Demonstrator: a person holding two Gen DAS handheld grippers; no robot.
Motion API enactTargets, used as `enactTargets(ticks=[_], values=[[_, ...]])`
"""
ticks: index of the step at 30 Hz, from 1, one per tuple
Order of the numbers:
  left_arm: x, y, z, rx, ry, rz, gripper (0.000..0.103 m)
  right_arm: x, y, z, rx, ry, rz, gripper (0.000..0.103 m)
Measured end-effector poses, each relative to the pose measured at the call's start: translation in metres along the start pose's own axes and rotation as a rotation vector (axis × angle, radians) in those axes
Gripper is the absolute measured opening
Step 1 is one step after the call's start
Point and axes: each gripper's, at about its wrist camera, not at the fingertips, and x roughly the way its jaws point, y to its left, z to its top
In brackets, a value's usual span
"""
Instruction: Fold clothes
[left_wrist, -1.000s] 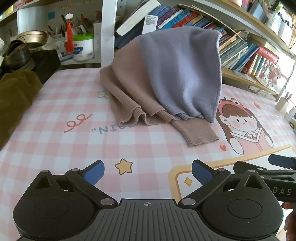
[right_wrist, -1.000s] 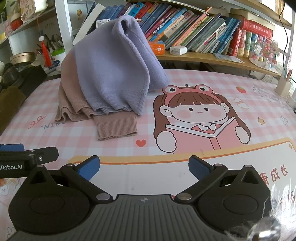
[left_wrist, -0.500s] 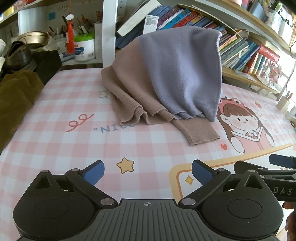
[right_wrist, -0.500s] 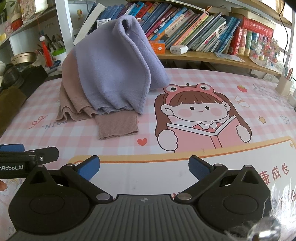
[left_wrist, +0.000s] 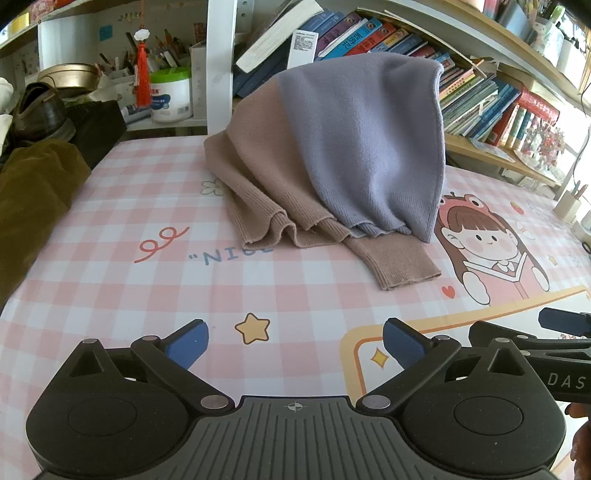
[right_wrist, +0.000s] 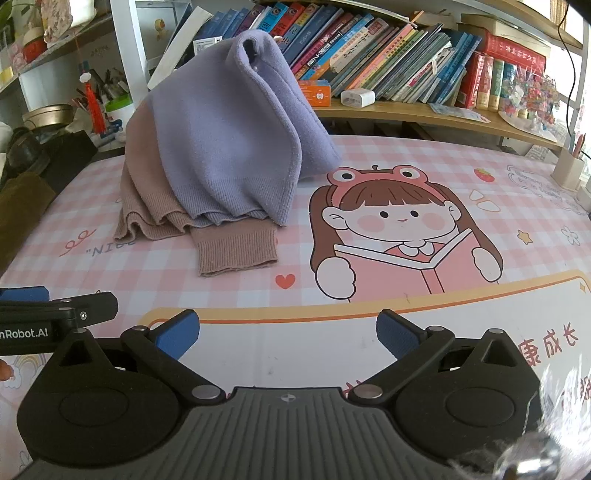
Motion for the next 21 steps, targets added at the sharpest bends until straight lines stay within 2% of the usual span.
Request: enactTargets(ticks=[21], values=[[0.0016, -0.0015, 0.0006, 0.016, 0.007, -0.011, 0.102, -0.0005, 0.0004, -0.0004, 0.007, 0.002, -0.009, 0.103]])
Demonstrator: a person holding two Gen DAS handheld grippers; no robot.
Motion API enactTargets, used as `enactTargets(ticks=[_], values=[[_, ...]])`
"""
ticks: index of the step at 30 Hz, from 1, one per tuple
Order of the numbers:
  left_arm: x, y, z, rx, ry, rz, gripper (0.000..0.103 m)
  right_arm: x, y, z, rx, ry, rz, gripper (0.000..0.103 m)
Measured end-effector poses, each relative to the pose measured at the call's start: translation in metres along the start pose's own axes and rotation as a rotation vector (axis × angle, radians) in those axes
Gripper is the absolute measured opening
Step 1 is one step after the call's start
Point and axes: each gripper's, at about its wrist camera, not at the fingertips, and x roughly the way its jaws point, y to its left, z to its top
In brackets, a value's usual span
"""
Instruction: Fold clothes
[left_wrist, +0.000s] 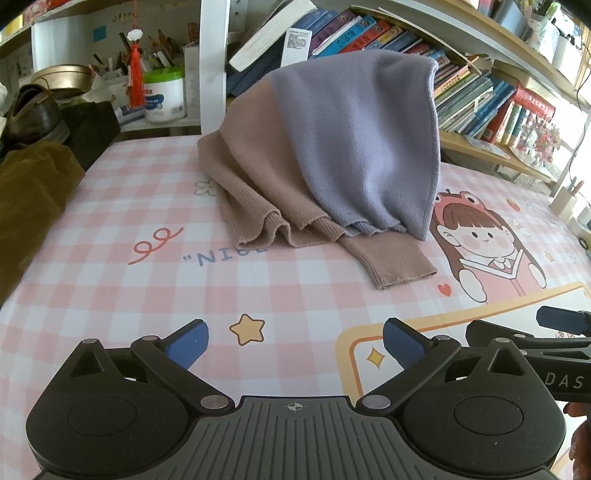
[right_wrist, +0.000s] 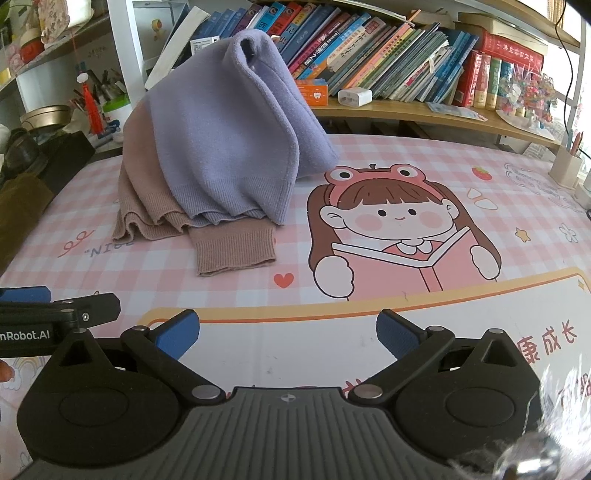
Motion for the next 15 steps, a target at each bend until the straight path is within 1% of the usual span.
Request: enactTargets(ticks=[15], values=[[0.0009, -0.0021, 0.0001, 0.000, 0.008, 0.006, 0.102, 0.0010, -0.0004, -0.0003, 0.004, 0.005, -0.001, 0.103]])
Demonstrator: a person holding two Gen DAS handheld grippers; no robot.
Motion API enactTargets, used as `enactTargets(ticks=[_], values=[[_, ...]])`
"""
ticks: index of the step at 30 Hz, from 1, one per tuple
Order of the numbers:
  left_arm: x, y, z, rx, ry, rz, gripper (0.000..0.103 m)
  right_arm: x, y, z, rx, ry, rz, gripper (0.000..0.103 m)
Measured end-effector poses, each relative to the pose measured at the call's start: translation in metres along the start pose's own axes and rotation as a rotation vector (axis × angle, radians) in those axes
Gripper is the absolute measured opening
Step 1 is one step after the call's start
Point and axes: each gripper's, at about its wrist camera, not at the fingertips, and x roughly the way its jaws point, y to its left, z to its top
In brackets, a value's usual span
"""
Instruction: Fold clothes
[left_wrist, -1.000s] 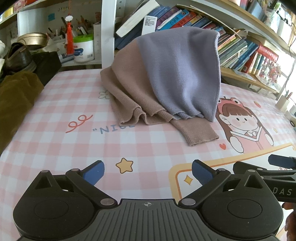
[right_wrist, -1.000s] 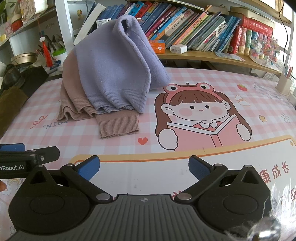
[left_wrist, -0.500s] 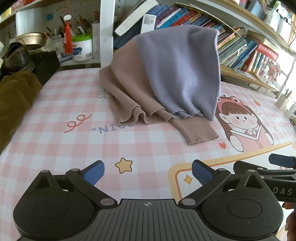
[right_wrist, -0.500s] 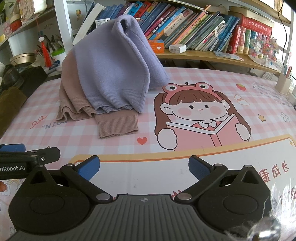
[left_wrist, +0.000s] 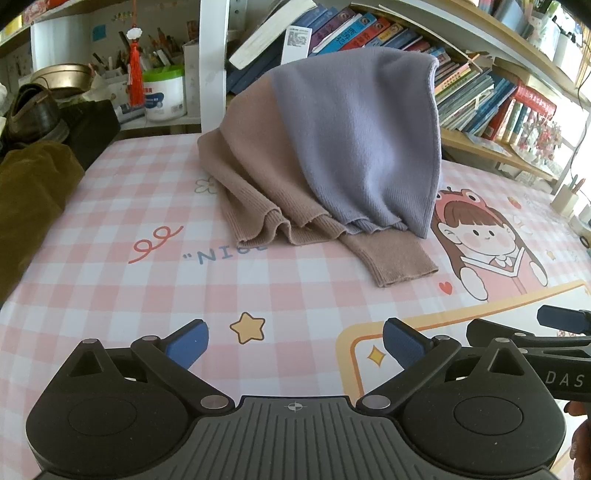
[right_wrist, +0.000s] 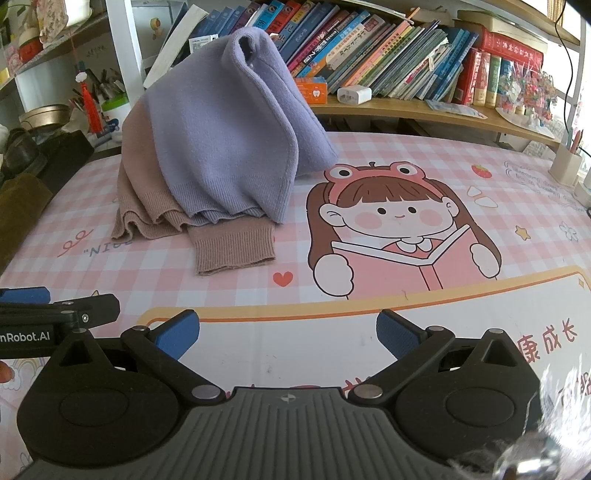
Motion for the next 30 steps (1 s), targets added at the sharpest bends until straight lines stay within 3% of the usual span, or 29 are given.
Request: enactTargets(ticks=[23, 30], values=[[0.009, 0.003, 0.000, -0.016, 0.038, 0.006, 0.102, 0.009, -0.005, 0.001, 0.020, 0.021, 0.017, 0.103], [0.010, 0.007, 0.003, -0.044, 0.034, -0.006, 0.102, 0.014, -0.026, 0.026, 0.061, -0.031, 0.074, 0.103]])
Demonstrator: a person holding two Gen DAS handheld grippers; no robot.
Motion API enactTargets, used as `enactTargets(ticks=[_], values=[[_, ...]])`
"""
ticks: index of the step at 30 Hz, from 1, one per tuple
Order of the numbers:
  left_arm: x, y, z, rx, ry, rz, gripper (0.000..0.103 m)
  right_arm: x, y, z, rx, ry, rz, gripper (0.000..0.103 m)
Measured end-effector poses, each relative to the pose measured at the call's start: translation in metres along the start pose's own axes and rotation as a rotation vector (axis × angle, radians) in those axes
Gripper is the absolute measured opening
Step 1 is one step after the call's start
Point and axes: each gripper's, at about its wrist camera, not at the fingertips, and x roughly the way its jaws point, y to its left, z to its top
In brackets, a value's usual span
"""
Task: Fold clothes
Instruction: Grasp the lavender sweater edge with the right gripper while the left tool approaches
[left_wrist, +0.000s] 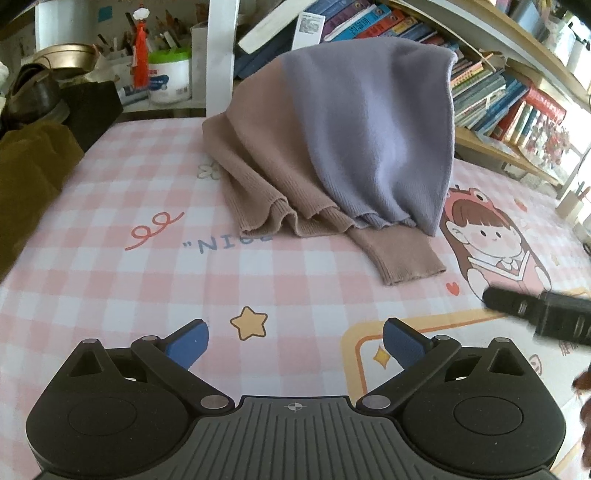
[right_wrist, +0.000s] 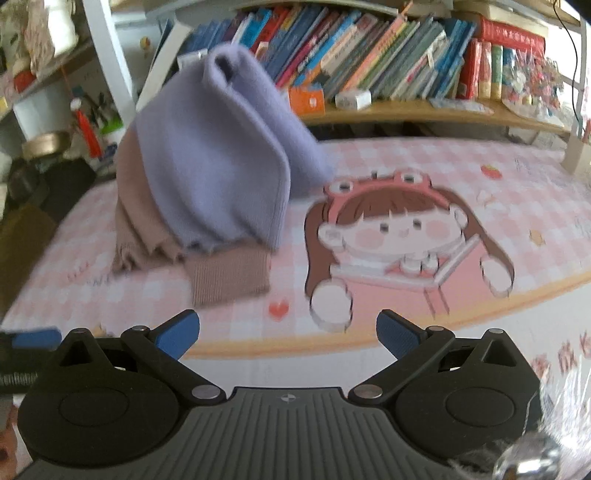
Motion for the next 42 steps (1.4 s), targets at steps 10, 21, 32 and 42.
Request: enactTargets(ticks=[10, 21, 32, 42], values=[[-0.009, -0.009, -0.002, -0.023, -0.049, 0.015, 0.102, 0.036, -0.010, 0.075, -0.098, -0.096, 0.132, 0.103], [-0.035, -0.024, -0.010, -0.097, -0.105, 0.183, 0.102, 0.097, -0.011, 0.109, -0.028, 0.096, 0.413, 0.001], [-0.053, -0.078, -0.014, -0.084, -0.183, 0.235, 0.102, 0.008, -0.043, 0.097, 0.061, 0.041, 0.838, 0.001], [-0.063, -0.098, -0.037, -0.087, -0.190, 0.257, 0.102, 0.042, -0.055, 0.114, -0.144, -0.014, 0.543, 0.061]])
